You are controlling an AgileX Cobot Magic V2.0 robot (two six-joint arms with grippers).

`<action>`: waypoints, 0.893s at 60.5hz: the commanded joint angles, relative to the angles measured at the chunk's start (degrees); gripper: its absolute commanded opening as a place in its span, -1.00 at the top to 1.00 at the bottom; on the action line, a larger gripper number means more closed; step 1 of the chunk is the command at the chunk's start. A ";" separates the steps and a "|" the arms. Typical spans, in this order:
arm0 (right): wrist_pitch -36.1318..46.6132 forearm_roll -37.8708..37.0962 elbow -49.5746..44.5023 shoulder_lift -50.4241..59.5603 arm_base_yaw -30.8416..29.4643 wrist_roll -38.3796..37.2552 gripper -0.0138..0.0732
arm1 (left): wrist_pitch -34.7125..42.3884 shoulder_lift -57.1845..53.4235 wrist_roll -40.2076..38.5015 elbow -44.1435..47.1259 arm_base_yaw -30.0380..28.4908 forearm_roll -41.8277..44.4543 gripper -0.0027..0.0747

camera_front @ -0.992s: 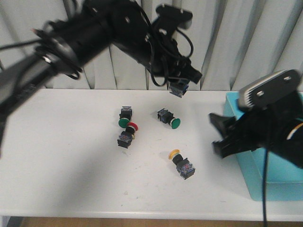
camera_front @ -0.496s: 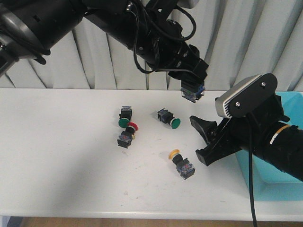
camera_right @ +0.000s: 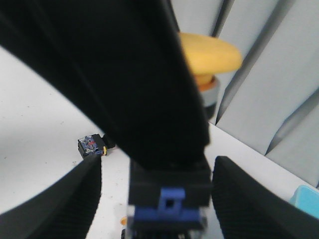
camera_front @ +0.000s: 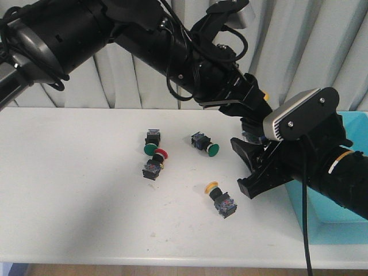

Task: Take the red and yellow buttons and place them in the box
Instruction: 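Bring the yellow button to the right gripper and close the right gripper on it, then open the left gripper and carry the yellow button above the box with the right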

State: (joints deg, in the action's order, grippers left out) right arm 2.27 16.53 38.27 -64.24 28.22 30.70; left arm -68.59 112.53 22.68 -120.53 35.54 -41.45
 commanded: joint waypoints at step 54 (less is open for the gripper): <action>6.03 0.48 1.60 0.85 -0.08 0.54 0.70 | 1.76 -4.95 4.92 -1.39 1.17 2.22 -0.11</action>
State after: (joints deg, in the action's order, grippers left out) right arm 3.03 17.25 38.20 -64.39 28.22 30.72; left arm -68.91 111.92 26.91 -120.53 36.41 -39.47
